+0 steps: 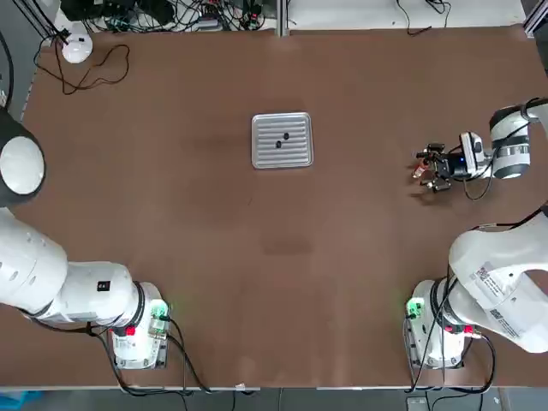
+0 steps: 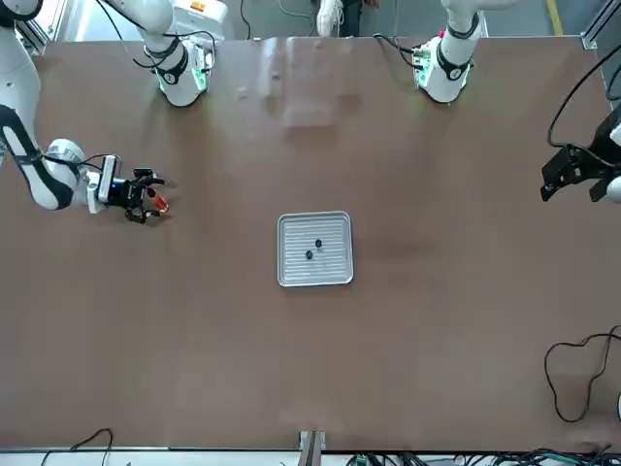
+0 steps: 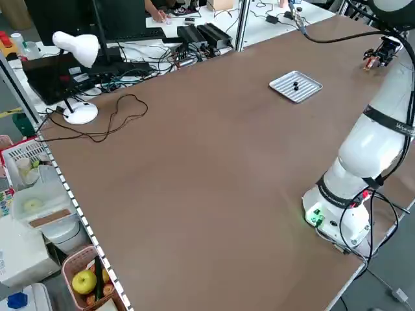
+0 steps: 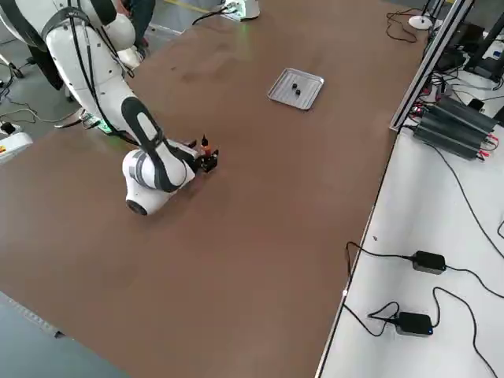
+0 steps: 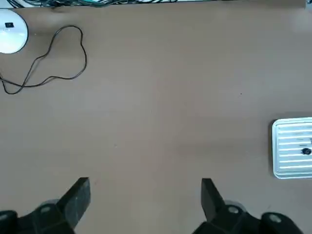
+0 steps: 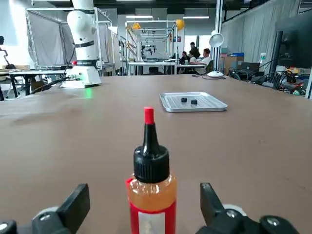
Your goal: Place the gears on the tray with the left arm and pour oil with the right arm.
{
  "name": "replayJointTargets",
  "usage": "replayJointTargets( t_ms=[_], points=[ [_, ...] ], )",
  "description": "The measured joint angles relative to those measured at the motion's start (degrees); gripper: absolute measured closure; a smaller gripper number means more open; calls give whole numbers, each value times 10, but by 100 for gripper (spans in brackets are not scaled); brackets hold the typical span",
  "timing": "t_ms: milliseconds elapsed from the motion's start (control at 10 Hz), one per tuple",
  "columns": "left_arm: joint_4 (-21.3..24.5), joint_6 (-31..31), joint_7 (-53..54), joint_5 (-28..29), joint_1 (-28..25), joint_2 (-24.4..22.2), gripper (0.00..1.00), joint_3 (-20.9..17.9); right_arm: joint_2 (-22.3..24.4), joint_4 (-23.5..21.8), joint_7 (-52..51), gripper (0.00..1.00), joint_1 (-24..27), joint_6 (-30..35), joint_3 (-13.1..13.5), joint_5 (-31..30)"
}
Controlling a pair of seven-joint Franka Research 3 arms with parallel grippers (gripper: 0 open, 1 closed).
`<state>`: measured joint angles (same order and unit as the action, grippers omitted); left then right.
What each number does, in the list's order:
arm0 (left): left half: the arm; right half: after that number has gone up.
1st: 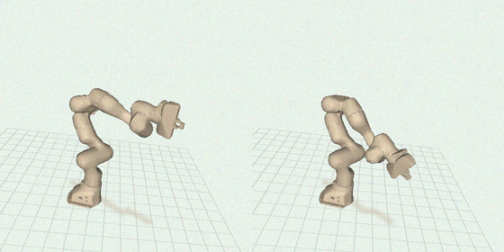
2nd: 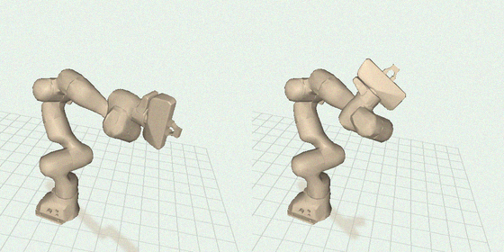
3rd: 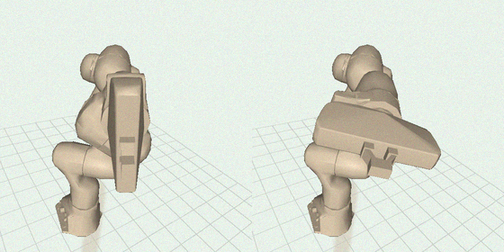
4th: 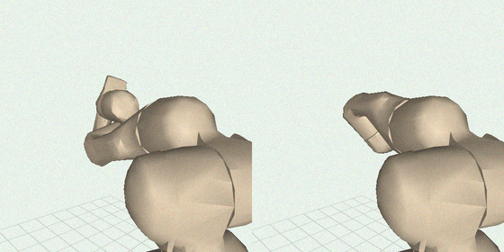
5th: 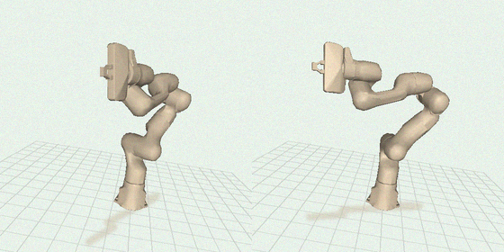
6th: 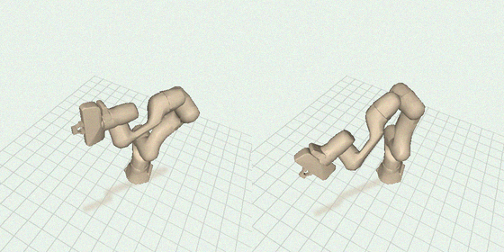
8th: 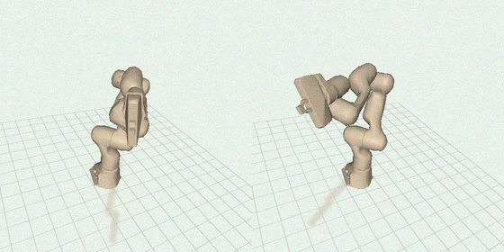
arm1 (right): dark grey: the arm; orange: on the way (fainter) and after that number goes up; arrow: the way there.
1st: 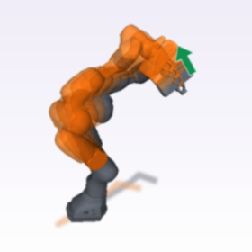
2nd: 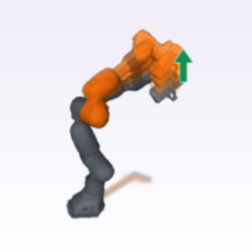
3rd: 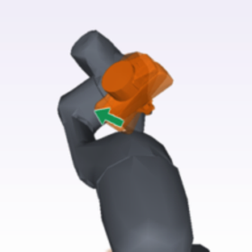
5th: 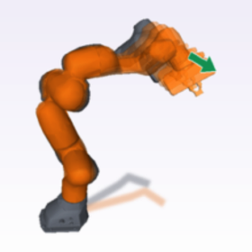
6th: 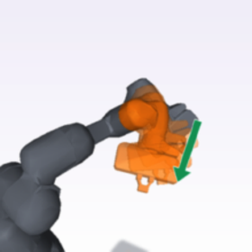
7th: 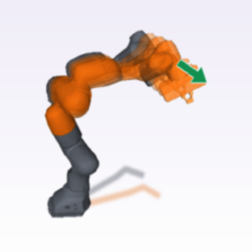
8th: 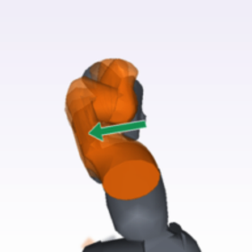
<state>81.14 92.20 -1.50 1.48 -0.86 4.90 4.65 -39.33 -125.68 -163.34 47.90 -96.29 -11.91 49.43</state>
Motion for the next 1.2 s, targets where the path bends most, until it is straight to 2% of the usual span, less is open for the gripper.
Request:
replayJointTargets(
  t_ms=[300, 1200],
  points=[
    [0, 0, 0, 0, 0, 0, 0, 0, 17, 0, 10, 0, 0, 28, 0, 0],
    [0, 0, 0, 0, -1, 0, 0, 0, 137, -27, 71, 0, -9, 71, -4, 19]
  ],
)
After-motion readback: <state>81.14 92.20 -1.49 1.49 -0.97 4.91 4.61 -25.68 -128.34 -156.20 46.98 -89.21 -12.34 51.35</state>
